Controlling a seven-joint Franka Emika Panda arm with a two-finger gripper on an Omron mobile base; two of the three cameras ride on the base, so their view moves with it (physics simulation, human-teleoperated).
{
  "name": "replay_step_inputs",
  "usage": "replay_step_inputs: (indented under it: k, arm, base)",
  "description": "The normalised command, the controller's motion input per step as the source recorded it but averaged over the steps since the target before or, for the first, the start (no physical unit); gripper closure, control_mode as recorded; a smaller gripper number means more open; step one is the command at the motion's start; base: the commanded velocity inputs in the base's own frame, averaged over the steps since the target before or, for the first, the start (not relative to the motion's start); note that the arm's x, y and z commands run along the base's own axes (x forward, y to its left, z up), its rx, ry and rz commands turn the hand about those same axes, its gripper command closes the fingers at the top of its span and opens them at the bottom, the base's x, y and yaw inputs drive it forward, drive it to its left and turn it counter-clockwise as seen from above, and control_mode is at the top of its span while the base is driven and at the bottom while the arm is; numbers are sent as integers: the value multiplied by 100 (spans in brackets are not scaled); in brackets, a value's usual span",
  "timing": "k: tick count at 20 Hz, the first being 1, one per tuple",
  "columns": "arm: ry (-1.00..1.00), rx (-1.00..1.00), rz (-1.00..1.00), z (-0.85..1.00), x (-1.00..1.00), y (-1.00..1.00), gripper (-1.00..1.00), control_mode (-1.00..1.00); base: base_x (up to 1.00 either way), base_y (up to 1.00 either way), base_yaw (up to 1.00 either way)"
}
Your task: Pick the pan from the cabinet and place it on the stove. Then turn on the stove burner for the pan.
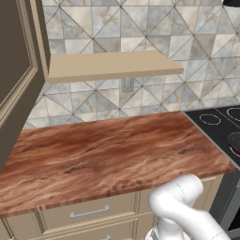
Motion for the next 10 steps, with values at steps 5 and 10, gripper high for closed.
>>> replay_step_inputs:
  k: [5, 10]
  arm:
    - [-16, -39, 6, 3, -15, 0, 100, -100]
    - [-11, -32, 3, 1, -12, 9, 100, -100]
  base:
    - [0, 0, 0]
    - [0, 0, 0]
